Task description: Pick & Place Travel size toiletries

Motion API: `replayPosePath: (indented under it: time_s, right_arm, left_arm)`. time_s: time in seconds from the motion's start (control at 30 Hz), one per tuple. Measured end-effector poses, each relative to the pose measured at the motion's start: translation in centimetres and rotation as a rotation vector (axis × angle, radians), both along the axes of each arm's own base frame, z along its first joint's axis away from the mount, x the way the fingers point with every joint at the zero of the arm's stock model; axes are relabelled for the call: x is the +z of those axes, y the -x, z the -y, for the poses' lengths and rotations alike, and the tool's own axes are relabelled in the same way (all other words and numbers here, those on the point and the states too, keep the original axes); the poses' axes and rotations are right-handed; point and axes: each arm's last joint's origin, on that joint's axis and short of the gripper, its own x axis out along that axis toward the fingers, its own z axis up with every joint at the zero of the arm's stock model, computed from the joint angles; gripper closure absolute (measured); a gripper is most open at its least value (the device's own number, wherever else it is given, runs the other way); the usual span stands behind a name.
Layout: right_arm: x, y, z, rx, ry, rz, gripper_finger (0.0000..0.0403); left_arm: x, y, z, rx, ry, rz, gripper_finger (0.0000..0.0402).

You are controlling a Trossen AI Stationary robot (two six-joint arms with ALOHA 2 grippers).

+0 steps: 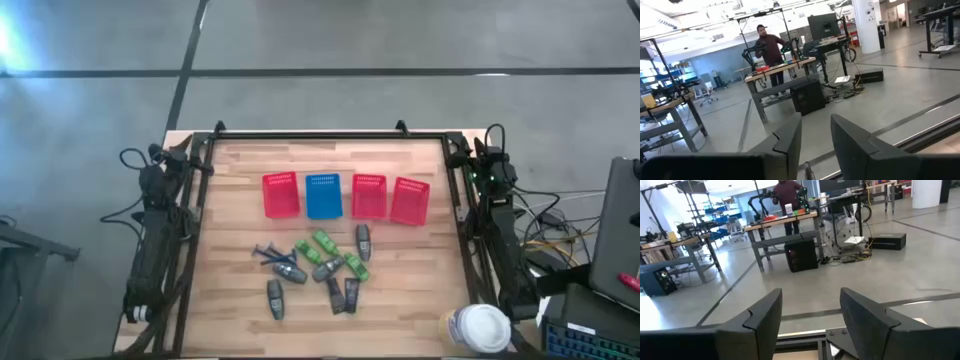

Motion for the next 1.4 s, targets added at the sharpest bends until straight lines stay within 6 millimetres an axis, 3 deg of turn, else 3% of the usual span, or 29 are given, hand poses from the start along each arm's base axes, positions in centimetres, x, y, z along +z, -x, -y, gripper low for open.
replayPosePath:
  time_s: [0.67, 1.4]
  right_arm:
    - [0.0, 0.0, 0.0, 0.0, 0.0, 0.0, 0.0186]
    - [0.0, 0.0, 0.0, 0.0, 0.0, 0.0, 0.0239]
  left_arm:
    - [0.0, 0.0, 0.0, 0.0, 0.0, 0.0, 0.0291]
    - [0.01, 0.0, 0.0, 0.0, 0.0, 0.0, 0.0291]
